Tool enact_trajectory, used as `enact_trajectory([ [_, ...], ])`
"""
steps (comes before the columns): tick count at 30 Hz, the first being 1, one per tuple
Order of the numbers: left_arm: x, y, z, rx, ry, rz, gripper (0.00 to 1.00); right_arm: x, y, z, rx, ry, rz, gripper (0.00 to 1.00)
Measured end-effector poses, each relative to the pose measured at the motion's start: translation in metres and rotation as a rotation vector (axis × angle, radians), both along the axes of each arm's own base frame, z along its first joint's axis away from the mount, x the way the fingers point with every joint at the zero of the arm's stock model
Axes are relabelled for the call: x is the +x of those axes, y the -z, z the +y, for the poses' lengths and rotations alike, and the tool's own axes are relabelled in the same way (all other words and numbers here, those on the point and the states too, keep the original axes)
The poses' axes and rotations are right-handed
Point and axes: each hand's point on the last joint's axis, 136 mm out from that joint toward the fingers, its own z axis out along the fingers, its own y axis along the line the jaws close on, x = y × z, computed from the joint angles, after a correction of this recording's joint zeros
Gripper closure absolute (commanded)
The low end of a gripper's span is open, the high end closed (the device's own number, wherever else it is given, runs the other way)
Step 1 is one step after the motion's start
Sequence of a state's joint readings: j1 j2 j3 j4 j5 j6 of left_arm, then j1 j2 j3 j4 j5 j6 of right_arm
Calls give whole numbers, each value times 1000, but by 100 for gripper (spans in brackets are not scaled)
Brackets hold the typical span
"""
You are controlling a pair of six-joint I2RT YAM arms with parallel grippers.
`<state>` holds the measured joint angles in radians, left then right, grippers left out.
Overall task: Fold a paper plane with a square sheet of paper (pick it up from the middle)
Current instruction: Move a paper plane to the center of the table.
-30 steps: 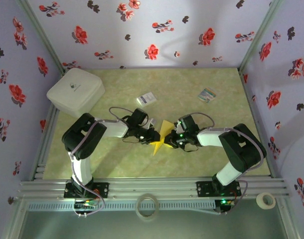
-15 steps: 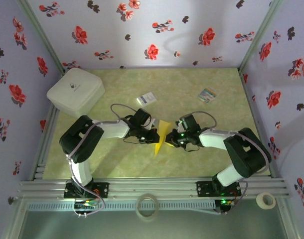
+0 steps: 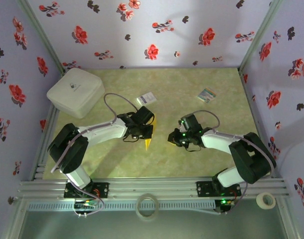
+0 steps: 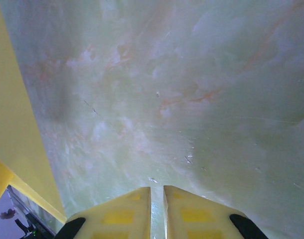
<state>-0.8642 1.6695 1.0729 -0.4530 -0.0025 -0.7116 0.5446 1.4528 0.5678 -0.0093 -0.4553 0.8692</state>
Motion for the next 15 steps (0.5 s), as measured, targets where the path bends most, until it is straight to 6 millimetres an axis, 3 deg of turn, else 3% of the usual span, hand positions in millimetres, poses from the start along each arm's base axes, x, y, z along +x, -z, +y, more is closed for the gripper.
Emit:
enact_trajectory([
  [15, -2, 20, 8, 57, -44, 41, 95, 9, -11, 6, 27, 14, -13, 84],
])
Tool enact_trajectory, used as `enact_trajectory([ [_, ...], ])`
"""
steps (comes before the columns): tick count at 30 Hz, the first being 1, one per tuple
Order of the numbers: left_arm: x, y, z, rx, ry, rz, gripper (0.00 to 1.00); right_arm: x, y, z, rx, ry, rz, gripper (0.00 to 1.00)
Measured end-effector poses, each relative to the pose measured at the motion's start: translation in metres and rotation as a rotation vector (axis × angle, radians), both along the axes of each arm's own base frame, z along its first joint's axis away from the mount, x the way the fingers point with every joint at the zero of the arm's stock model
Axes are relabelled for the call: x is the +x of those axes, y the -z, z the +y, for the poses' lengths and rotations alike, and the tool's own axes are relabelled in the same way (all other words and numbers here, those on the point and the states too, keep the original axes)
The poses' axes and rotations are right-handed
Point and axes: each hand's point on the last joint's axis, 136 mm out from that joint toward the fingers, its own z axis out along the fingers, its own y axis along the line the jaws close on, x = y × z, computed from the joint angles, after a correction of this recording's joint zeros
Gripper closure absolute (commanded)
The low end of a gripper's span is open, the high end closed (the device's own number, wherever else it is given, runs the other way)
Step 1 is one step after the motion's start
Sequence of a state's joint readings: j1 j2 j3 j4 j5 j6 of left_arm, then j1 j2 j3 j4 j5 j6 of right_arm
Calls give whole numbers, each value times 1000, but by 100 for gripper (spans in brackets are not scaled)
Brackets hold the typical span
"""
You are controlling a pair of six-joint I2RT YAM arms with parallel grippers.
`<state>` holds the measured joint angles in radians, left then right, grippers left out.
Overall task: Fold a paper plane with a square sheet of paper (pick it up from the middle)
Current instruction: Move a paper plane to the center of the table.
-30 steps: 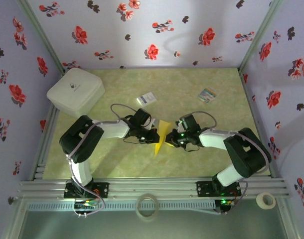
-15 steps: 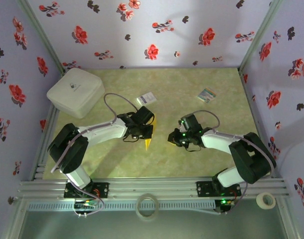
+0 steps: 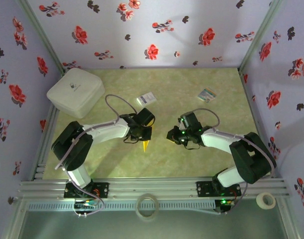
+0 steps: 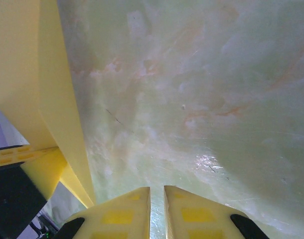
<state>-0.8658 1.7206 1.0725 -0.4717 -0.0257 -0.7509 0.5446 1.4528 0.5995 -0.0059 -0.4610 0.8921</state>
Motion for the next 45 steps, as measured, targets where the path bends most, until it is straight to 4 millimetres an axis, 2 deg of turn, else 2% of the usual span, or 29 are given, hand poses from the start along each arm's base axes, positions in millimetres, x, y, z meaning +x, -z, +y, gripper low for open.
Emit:
enact_trajectory([
  [18, -4, 9, -2, 17, 9, 16, 90, 4, -5, 4, 27, 2, -18, 84],
  [45, -10, 21, -8, 42, 32, 34, 84, 2, 5, 4, 13, -1, 10, 84],
])
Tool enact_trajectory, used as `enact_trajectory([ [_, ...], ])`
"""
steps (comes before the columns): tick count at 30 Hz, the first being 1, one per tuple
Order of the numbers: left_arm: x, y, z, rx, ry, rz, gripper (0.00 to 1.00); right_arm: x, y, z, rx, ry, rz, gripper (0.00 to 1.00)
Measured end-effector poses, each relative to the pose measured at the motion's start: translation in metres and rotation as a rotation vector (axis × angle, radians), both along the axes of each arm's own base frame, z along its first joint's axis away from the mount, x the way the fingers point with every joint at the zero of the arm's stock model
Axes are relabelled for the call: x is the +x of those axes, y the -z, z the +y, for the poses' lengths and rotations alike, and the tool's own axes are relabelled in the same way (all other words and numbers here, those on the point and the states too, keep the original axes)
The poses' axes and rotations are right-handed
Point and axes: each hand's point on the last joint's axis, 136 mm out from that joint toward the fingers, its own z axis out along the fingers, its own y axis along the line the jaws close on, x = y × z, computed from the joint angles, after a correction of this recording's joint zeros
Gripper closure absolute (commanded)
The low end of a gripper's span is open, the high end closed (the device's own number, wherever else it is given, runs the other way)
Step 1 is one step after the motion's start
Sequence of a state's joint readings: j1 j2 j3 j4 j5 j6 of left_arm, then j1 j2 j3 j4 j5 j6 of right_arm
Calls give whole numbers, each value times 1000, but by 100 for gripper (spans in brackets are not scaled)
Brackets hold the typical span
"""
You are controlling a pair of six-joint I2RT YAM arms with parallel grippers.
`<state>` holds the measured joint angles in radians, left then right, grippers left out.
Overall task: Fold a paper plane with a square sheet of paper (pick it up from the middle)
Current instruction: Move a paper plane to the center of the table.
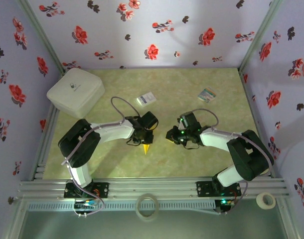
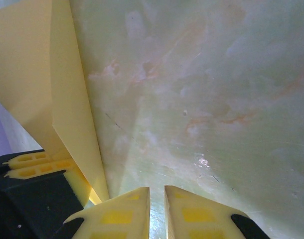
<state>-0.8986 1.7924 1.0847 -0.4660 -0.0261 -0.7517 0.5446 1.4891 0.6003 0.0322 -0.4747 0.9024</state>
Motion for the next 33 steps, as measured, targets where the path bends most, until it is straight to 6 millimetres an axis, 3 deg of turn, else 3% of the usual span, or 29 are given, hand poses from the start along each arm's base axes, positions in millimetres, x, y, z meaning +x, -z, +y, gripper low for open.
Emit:
enact_trajectory([
  [22, -1, 5, -7, 112, 24, -11, 75, 0, 0, -2, -10, 6, -4, 84],
  [29, 0, 5, -10, 121, -2, -12, 63, 3, -10, -6, -17, 16, -39, 84],
  [33, 1, 5, -10, 121, -28, -17, 62, 5, -16, -12, -16, 29, -61, 83],
])
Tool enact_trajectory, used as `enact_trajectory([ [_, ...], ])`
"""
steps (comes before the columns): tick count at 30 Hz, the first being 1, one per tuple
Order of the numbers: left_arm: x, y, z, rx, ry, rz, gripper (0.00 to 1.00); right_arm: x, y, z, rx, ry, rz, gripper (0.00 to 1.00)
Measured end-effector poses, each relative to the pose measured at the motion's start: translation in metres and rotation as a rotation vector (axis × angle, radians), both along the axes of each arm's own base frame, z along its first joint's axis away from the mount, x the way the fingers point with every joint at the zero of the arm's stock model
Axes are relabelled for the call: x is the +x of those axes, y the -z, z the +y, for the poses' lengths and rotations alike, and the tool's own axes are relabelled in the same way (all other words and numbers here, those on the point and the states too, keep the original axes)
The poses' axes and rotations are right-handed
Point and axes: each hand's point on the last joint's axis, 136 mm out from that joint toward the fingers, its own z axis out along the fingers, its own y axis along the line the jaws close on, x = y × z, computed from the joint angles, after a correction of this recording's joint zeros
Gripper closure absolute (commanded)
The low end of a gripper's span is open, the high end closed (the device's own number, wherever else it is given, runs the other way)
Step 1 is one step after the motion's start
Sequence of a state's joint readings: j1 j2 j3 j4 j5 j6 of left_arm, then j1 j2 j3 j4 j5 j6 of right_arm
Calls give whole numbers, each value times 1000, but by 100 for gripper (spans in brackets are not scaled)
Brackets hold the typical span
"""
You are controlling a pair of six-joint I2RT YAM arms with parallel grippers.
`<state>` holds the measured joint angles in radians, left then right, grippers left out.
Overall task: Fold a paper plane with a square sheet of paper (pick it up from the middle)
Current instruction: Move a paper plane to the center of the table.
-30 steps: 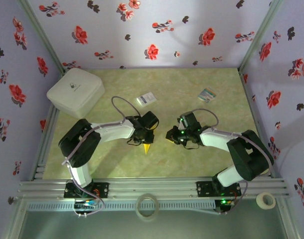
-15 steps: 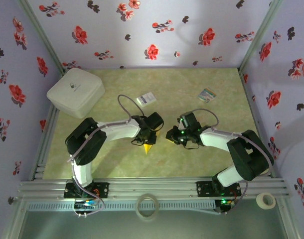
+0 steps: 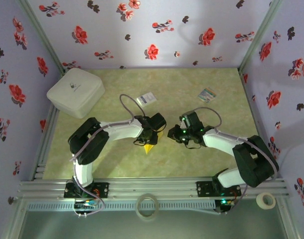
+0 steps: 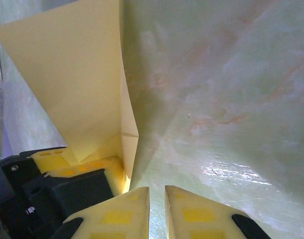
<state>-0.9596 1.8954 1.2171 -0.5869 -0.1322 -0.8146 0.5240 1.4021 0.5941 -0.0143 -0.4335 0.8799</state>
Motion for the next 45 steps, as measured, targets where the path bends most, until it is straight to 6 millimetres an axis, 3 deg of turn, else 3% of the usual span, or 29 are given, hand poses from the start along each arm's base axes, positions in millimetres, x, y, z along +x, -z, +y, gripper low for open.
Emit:
enact_trajectory([
  [17, 0, -3, 8, 14, -162, 8, 60, 8, -2, -25, -25, 53, -20, 82],
  [32, 8, -23, 1, -8, -178, -27, 57, 8, -6, -40, -60, 69, -29, 79],
  [37, 12, -52, 3, -55, -184, -88, 56, 18, -26, -50, -120, 81, -95, 70],
  [45, 15, -99, 32, -118, -174, -247, 52, 42, -89, -85, -291, 163, -347, 48],
])
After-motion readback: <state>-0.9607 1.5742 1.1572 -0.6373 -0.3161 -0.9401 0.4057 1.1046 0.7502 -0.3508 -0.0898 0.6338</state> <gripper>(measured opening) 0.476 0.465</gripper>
